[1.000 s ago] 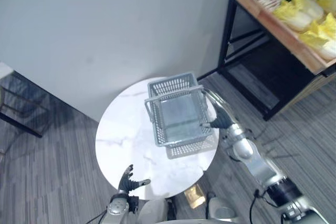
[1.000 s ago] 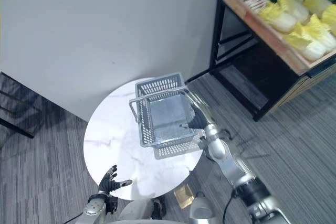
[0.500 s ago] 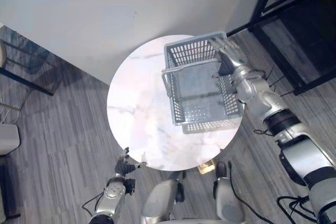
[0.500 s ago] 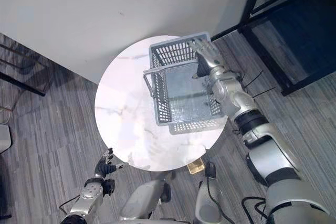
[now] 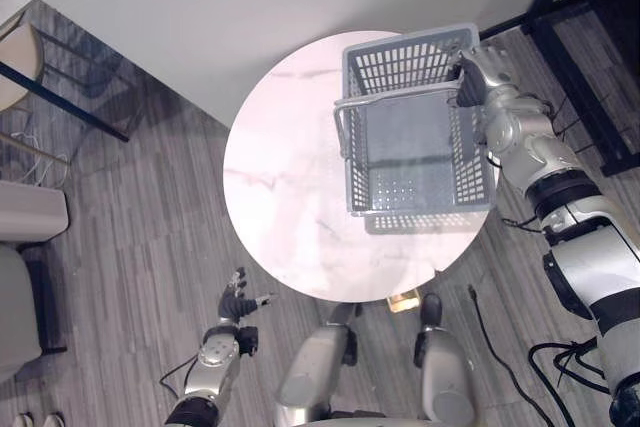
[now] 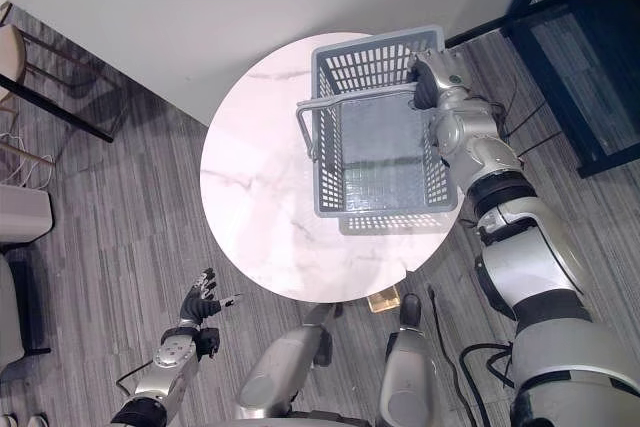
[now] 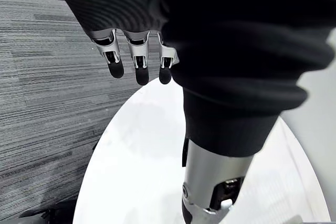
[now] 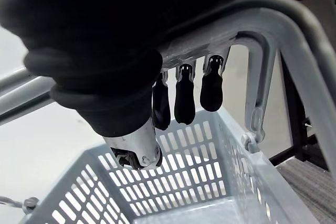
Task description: Pick vegetable in the basket
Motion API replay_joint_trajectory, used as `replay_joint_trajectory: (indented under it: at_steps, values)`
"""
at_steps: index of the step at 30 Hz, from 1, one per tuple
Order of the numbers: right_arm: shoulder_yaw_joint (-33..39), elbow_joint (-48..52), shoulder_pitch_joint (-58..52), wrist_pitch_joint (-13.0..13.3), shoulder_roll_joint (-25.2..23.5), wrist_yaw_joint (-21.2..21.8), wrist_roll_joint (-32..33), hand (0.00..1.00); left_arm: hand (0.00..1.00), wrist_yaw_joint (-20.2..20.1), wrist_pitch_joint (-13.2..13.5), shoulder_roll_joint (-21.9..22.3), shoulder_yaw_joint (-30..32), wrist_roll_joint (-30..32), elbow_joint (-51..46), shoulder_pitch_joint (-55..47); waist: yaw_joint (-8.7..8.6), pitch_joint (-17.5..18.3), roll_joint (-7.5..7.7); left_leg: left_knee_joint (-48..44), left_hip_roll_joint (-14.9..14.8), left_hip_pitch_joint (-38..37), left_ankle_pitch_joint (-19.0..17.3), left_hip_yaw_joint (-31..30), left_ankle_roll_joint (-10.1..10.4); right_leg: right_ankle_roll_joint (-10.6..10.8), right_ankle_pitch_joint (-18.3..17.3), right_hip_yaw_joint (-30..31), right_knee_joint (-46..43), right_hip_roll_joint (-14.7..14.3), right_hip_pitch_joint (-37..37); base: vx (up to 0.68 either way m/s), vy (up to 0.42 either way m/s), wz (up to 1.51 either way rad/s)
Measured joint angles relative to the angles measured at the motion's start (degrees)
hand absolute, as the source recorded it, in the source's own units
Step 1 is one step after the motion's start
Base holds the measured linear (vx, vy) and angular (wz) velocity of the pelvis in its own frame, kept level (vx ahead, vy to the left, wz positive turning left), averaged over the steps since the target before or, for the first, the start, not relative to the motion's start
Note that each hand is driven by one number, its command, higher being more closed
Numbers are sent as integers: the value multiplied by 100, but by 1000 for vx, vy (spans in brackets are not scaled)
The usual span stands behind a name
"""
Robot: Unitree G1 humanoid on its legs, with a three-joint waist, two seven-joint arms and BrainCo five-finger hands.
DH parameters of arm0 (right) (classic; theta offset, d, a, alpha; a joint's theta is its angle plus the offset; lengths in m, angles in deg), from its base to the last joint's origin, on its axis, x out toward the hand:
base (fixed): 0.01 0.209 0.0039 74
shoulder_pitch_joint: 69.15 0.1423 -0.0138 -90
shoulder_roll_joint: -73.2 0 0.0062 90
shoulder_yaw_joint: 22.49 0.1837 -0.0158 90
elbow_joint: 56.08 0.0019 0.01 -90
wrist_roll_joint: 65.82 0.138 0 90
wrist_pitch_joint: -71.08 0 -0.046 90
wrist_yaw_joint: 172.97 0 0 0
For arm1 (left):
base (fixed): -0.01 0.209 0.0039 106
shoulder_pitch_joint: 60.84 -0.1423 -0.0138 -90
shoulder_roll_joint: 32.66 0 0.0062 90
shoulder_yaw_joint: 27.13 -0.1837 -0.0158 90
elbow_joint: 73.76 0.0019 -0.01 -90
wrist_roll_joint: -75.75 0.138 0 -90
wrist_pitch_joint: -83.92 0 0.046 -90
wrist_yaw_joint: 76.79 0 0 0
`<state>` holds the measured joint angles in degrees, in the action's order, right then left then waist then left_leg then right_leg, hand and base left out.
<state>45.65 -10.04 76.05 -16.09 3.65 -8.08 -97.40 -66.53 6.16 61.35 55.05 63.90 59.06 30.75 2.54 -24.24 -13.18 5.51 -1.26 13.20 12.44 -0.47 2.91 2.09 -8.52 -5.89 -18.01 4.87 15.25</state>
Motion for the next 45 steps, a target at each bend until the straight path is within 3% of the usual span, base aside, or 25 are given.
replay_joint_trajectory:
  at_steps: [3,5,9,10,15,20,26,29,31,32,33,35,36,37,38,39,40,43,44,45]
  values:
    - [622,918,-1055,-111,-35,-36,124,100,0,0,-81,71,4,157,52,-9,-32,3,35,0,12,-193,-6,149,-3,25,15,115,8,9,-140,-7,-10,-20]
    - [1052,1568,-2080,-132,-379,-2,457,100,0,-5,-111,112,9,248,53,-144,-182,90,217,0,7,-362,-33,241,33,31,16,220,50,2,-272,7,-20,-21]
    - [1418,2513,-3733,-130,-1002,151,1048,100,0,-27,-286,176,118,425,61,-363,-286,304,578,0,-90,-609,-180,535,28,58,67,484,242,-112,-454,25,-37,-41]
    - [1517,2786,-4163,-129,-1106,188,1137,100,0,-33,-330,199,139,496,67,-435,-399,379,650,-1,-95,-679,-220,575,26,74,89,542,312,-123,-531,40,-9,-30]
    - [2396,3717,-5831,-125,-1304,412,1846,100,0,-150,-444,298,392,594,32,-682,-596,817,770,0,-111,-945,-410,930,-68,156,306,911,739,-180,-813,46,13,-38]
    - [2833,4011,-6712,-45,-1756,584,2396,100,0,-202,-459,291,616,607,-196,-955,-821,1068,902,-1,-108,-1122,-482,1056,-75,191,355,1034,886,-186,-993,27,3,-15]
    - [3107,3942,-7149,-40,-2418,675,2725,100,0,-287,-491,291,749,696,-514,-972,-811,1163,968,0,-113,-1255,-539,1409,-106,288,454,1381,915,-232,-979,-21,0,-28]
    - [3109,3832,-7092,-38,-2760,642,2893,100,0,-266,-493,231,881,693,-927,-1131,-750,1120,1121,-10,-167,-1282,-583,1839,-155,270,564,1711,782,-284,-799,-61,-10,-65]
    - [3181,3833,-7175,-41,-2974,616,3038,100,0,-268,-492,206,888,693,-1149,-1071,-808,1038,1260,-271,-195,-1039,-678,1875,-285,331,546,1743,678,-274,-679,-98,-27,-3]
    - [3277,3842,-7356,-45,-3092,576,3111,100,0,-277,-491,233,906,694,-1200,-951,-757,1005,1280,-521,-361,-826,-775,1868,-452,308,342,1738,77,-365,-475,-101,-52,16]
    - [3279,3846,-7419,-45,-3138,543,3112,100,0,-277,-496,227,919,694,-1200,-907,-774,994,1311,-670,-401,-739,-814,1814,-472,144,112,1722,-617,-388,-322,-65,-84,26]
    - [3260,3859,-7640,-47,-3171,521,3110,100,0,-281,-517,234,939,699,-1374,-903,-753,1015,1442,-1052,-457,-520,-880,1652,-504,234,-548,1726,-2454,-147,-380,-52,-126,33]
    - [3260,3863,-7661,-46,-3169,523,3103,100,0,-281,-520,233,953,700,-1435,-898,-745,1033,1468,-1143,-468,-423,-879,1606,-505,293,-590,1752,-2685,-54,-464,-70,-170,24]
    - [3260,3884,-7664,-41,-3164,526,3098,100,0,-280,-516,224,982,702,-1558,-882,-673,1086,1564,-1376,-464,-131,-847,1574,-469,286,-282,1874,-2809,128,-677,-125,-207,12]
    - [3269,3857,-7564,-53,-3102,522,3096,100,0,-277,-532,270,1036,703,-1564,-809,-597,1104,1585,-1573,-499,186,-706,1572,-293,619,-399,1915,-2380,55,-741,-162,-194,3]
    - [3279,3848,-7485,-67,-3052,517,3095,100,0,-274,-546,334,1047,697,-1562,-813,-571,1112,1555,-1590,-578,306,-702,1565,-287,679,-444,1842,-2213,13,-698,-202,-176,-13]
    - [3328,3851,-7409,-67,-3015,498,3094,100,0,-275,-546,438,1034,687,-1573,-839,-449,1160,1434,-1556,-668,334,-676,1560,-279,683,-618,1713,-1710,-17,-858,-129,-80,-13]
    - [3325,3852,-7278,-19,-2957,477,3098,100,0,-273,-545,453,1035,616,-1639,-941,-421,1159,1509,-1512,-851,595,-279,1474,-100,410,-1237,1546,-917,-69,-1104,-192,-250,7]
    - [3327,3851,-7232,-15,-2927,471,3099,100,0,-273,-545,450,1031,605,-1641,-941,-417,1147,1478,-1481,-905,649,-171,1430,-82,374,-1284,1494,-789,-128,-1115,-313,-286,20]
    - [3330,3846,-7160,13,-2854,421,3100,100,0,-268,-546,453,1012,587,-1642,-947,-410,1049,1312,-1409,-1050,685,82,1280,-18,302,-1282,1414,-593,-356,-1236,-335,-205,35]
